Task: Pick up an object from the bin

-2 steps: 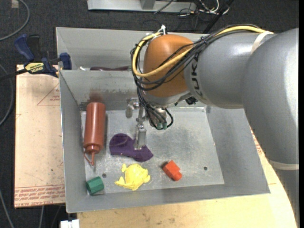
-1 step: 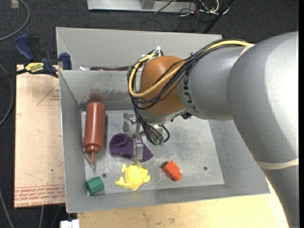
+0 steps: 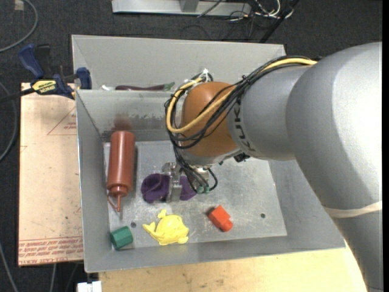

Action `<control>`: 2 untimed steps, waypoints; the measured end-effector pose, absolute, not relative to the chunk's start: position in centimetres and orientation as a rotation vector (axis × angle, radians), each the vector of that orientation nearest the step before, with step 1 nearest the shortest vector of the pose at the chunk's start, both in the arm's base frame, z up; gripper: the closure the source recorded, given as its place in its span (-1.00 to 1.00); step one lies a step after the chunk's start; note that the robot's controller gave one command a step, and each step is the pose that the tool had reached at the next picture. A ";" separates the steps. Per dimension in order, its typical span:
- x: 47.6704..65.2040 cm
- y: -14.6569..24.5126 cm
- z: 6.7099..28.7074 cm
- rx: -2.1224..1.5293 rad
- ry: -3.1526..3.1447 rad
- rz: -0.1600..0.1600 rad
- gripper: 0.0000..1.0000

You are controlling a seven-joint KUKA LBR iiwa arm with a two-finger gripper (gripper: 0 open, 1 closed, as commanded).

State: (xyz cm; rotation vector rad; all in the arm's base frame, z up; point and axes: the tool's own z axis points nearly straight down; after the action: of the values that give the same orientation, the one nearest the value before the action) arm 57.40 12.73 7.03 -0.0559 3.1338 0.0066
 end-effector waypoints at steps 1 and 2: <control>57.4 12.7 7.0 -0.056 3.134 0.007 1.00; 57.0 12.7 7.0 -0.101 3.132 0.007 1.00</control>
Offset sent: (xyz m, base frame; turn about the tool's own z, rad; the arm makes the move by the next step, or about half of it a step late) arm -0.0103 -0.0041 -0.0003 -0.0757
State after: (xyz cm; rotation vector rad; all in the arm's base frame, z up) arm 57.03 12.66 7.02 -0.1005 3.1318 0.0066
